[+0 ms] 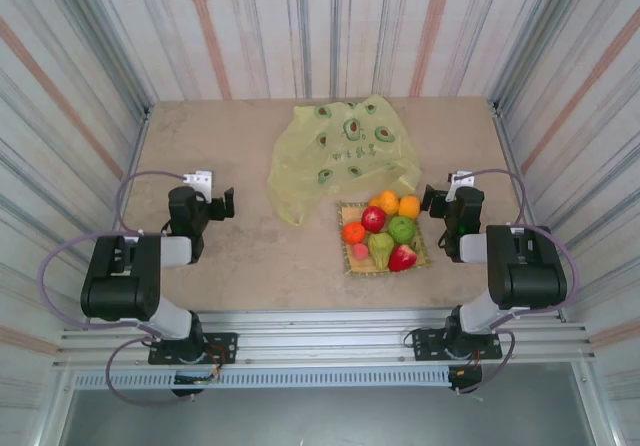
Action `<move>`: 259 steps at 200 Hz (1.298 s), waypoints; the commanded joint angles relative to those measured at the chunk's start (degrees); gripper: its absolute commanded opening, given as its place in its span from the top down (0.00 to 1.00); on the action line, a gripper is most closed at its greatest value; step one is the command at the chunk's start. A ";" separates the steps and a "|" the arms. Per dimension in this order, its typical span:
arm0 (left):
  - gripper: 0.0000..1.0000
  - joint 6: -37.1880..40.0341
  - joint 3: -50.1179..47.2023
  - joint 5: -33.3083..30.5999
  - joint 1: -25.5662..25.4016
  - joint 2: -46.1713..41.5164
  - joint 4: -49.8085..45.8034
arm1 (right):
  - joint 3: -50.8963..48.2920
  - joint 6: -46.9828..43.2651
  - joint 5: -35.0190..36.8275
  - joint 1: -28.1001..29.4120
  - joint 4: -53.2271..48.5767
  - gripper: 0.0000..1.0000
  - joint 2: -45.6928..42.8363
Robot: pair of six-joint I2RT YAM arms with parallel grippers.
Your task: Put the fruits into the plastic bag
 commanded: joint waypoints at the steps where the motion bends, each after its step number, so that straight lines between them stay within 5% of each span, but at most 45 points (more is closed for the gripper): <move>1: 0.01 1.30 -0.19 -0.77 -0.40 -0.10 1.28 | 0.76 1.06 -0.24 -0.12 0.17 0.01 -0.31; 206: 0.01 0.30 -0.40 1.66 0.91 -0.25 1.56 | 0.78 1.00 -0.33 -0.13 0.13 0.01 -0.33; 232: 0.01 -2.45 -0.76 -3.54 1.51 -4.27 -0.76 | 1.12 2.15 4.72 0.41 -2.68 0.01 -3.89; 259: 0.01 -8.81 0.84 -14.29 1.72 -14.54 -14.03 | 1.79 7.47 10.80 -1.54 -13.53 0.01 -16.39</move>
